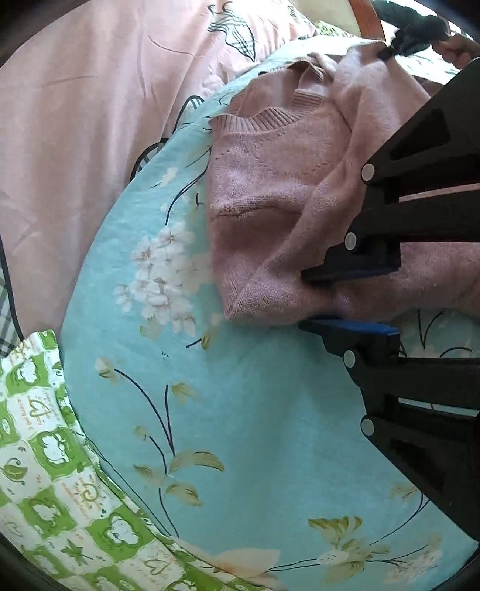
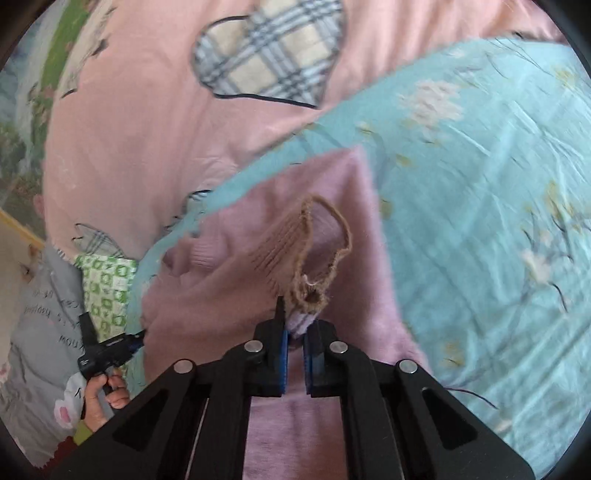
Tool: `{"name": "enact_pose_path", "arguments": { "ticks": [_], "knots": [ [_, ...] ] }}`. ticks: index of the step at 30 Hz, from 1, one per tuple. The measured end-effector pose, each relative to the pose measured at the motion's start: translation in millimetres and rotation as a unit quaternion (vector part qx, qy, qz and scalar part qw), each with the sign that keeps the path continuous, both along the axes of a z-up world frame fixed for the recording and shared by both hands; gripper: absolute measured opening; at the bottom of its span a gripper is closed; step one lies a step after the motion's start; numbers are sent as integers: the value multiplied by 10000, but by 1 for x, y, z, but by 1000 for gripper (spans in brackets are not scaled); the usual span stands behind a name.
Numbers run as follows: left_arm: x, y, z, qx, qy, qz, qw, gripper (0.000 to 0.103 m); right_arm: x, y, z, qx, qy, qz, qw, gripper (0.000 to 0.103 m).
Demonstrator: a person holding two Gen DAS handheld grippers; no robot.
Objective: Fold small clothes
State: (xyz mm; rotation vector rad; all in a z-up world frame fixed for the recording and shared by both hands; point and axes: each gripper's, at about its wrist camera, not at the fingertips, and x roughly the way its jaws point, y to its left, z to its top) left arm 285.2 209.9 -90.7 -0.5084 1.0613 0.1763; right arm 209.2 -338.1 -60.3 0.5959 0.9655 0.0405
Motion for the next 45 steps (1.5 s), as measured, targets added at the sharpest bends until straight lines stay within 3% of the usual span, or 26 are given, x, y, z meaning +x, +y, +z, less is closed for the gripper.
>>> {"name": "enact_pose_path", "arguments": {
  "ticks": [4, 10, 13, 18, 20, 22, 26, 28, 31, 36, 39, 45],
  "knots": [
    [-1, -2, 4, 255, -113, 142, 9995, 8, -1, -5, -40, 8, 661, -8, 9978, 7],
    [-5, 13, 1, 486, -29, 379, 9981, 6, -1, 0, -44, 54, 827, -109, 9965, 12],
    [-15, 21, 7, 362, -35, 344, 9987, 5, 1, 4, -41, -28, 979, -30, 9952, 16],
    [-52, 19, 29, -60, -246, 132, 9996, 21, -12, 11, -15, -461, 716, -48, 9964, 33],
    [-72, 13, 36, -114, -299, 16, 9995, 28, -18, 11, -9, -479, 611, -14, 9970, 33],
    [-93, 6, 39, -119, -268, -120, 9995, 42, -23, 14, -6, -423, 571, 72, 9974, 33],
    [-126, -24, 36, 88, -87, -532, 9985, 46, -30, 26, -6, -461, 589, 281, 9968, 33],
    [-132, -38, 35, 244, -22, -687, 9973, 54, -32, 33, -7, -451, 608, 379, 9964, 33],
    [-124, -42, 34, 375, 10, -673, 9970, 54, -31, 44, -7, -409, 579, 509, 9962, 33],
    [-75, -19, 37, -31, -138, -292, 9995, 62, -20, 66, -6, -351, 502, 818, 9948, 33],
    [-55, -10, 32, -67, 132, -200, 9997, 62, -14, 71, -5, -281, 462, 912, 9944, 33],
    [-99, -18, 35, -83, 138, -315, 9994, 65, -22, 69, -3, -183, 440, 1062, 9932, 33]
  ]
}}
